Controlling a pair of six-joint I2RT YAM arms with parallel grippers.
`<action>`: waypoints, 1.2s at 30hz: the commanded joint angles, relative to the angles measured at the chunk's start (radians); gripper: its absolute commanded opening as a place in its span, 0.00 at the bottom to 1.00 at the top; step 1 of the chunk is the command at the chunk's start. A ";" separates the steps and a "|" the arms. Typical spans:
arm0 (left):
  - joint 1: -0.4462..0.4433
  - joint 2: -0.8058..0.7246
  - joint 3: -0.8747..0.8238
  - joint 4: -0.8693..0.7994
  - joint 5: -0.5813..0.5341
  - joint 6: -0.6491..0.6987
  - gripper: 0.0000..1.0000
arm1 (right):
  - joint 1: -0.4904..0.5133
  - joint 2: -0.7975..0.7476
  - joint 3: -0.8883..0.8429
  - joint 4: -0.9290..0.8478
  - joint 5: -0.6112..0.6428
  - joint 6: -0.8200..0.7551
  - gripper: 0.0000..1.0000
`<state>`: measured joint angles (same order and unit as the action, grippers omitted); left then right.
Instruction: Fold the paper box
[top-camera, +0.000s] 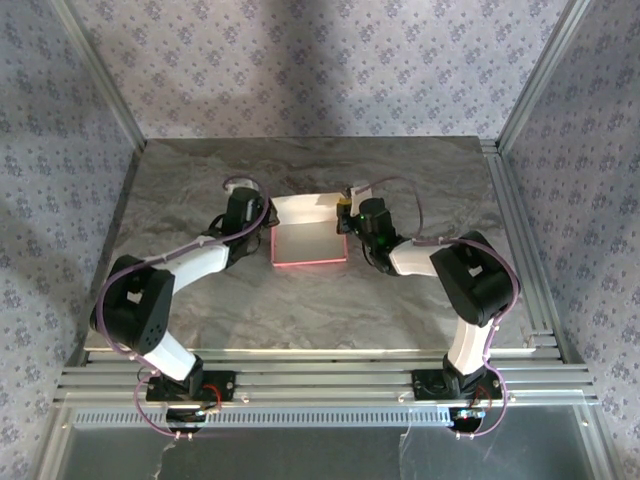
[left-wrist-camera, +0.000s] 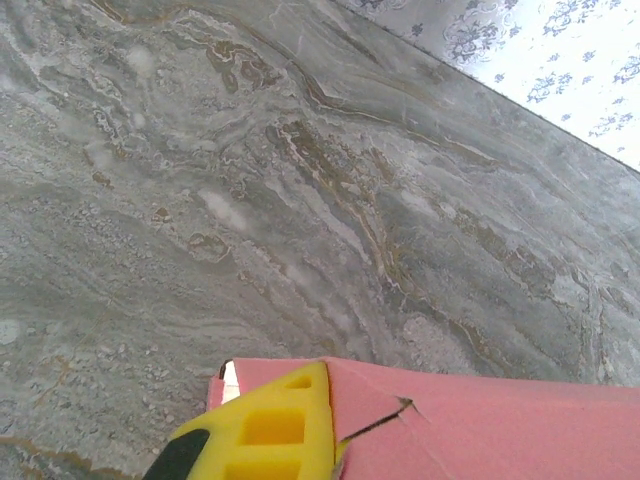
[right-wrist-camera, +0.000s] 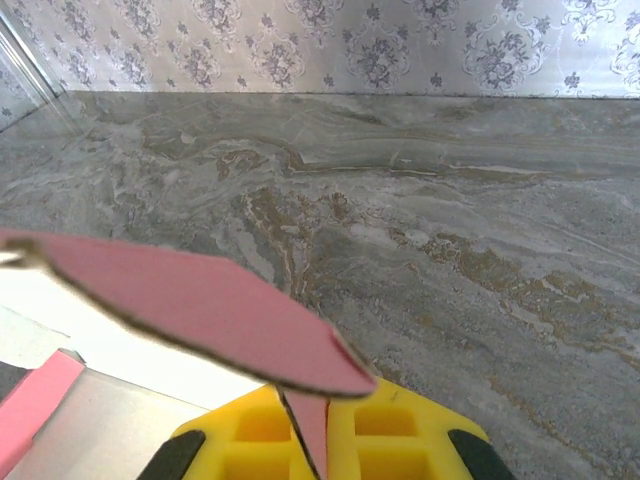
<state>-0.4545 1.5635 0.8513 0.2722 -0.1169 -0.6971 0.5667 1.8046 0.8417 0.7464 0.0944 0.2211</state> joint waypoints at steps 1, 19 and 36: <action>-0.016 -0.069 -0.014 0.083 0.080 -0.020 0.00 | 0.024 0.010 -0.034 0.050 0.018 0.021 0.00; -0.066 -0.197 -0.219 0.184 0.041 -0.029 0.00 | 0.103 0.017 -0.158 0.180 0.096 0.041 0.00; -0.105 -0.283 -0.376 0.203 0.001 0.021 0.00 | 0.176 -0.025 -0.229 0.173 0.170 0.024 0.06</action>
<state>-0.5308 1.3029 0.4988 0.4358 -0.1947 -0.6621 0.7269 1.7870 0.6342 1.0027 0.2657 0.2359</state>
